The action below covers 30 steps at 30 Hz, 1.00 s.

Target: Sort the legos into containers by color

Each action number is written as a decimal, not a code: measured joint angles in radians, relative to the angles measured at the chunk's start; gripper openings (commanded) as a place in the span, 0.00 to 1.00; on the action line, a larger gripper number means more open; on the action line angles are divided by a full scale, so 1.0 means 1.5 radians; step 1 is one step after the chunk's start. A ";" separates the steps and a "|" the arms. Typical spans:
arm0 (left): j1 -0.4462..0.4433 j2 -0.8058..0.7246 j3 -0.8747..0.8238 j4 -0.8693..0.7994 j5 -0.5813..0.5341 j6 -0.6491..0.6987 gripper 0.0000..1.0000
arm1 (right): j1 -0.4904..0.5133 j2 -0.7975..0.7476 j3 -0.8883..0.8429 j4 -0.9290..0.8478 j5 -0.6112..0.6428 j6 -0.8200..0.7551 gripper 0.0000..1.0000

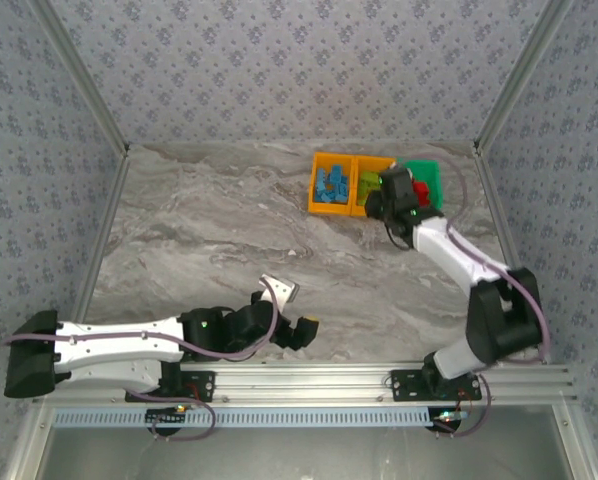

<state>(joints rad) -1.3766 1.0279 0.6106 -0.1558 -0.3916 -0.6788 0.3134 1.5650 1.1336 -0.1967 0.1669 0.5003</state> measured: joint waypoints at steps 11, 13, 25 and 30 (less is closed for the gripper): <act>0.000 -0.146 -0.038 -0.061 -0.078 -0.073 0.98 | -0.038 0.305 0.328 -0.037 -0.023 -0.014 0.48; 0.001 -0.152 -0.038 -0.088 -0.099 -0.085 0.98 | -0.036 0.314 0.343 -0.057 -0.027 -0.014 0.53; 0.098 -0.100 -0.027 -0.150 -0.140 0.003 0.99 | -0.026 0.027 0.086 -0.078 0.006 -0.023 0.62; 0.234 -0.118 -0.022 -0.116 -0.159 0.128 0.99 | -0.025 -0.278 -0.109 -0.054 0.084 -0.043 0.80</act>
<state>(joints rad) -1.0248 0.8505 0.5770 -0.3305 -0.6308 -0.4862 0.2760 1.1481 0.9703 -0.2775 0.2935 0.4351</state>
